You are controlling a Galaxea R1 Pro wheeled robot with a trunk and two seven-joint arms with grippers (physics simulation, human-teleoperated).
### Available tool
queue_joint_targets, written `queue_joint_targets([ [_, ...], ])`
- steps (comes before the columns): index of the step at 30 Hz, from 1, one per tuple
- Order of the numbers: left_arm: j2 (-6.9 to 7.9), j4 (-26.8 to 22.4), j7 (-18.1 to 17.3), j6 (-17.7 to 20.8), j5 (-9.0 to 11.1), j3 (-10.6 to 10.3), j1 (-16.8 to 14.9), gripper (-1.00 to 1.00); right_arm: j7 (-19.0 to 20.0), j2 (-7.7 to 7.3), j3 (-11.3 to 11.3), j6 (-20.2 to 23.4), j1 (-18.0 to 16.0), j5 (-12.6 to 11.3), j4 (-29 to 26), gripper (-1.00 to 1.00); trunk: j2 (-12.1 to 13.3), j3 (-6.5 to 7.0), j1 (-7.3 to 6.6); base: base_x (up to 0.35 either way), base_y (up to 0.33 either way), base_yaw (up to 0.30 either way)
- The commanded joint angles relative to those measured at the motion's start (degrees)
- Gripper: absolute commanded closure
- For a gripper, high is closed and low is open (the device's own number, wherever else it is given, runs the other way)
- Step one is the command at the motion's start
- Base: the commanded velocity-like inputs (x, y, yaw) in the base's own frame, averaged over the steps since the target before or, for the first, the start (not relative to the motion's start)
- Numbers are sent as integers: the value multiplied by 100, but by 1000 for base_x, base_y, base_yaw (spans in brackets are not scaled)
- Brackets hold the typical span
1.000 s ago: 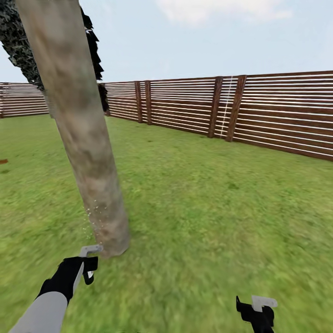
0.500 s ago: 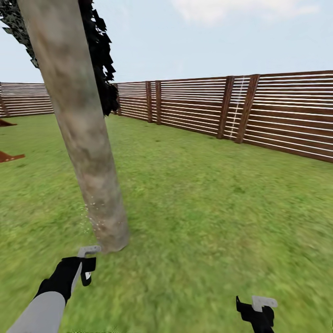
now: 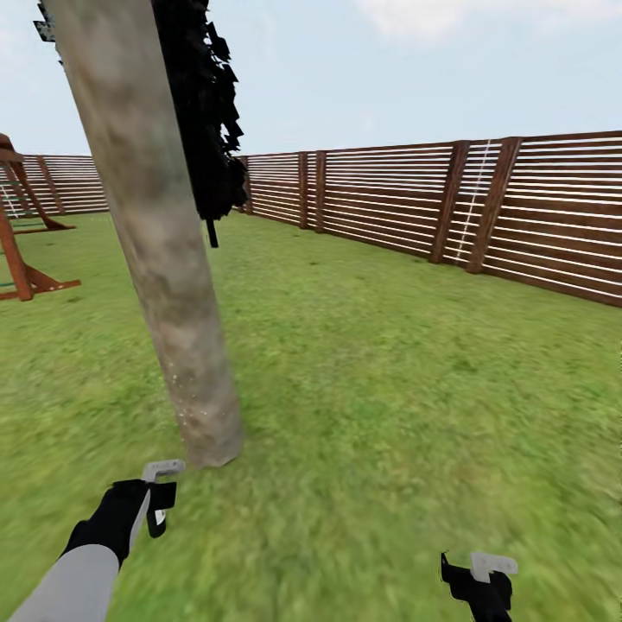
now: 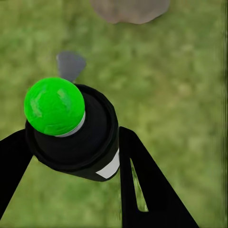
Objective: In the garden, pick up the pesticide atomizer on the floor and spray pesticide onto both trees until each tree trunk is fully covered.
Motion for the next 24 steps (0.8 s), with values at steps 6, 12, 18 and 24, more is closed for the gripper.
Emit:
queue_joint_targets([
  [6,9,-11,-43,22,-57,54,-5,100,-28,0,49,-5,-1,-28,-6,-100,-2,-5,0,122,-274,50],
  [12,238,177,-34,-75,-58,86,376,100,-28,-2,50,-5,-1,-28,0,-100,-2,-5,0,212,-215,200],
  [18,150,320,-34,-344,-9,87,388,100,-22,-9,56,-5,-1,-21,1,-100,-2,-5,0,242,-185,9],
  [24,130,268,-26,-589,-9,93,382,100,-21,-9,51,-5,-1,-19,1,-100,-2,-5,0,273,-169,0],
])
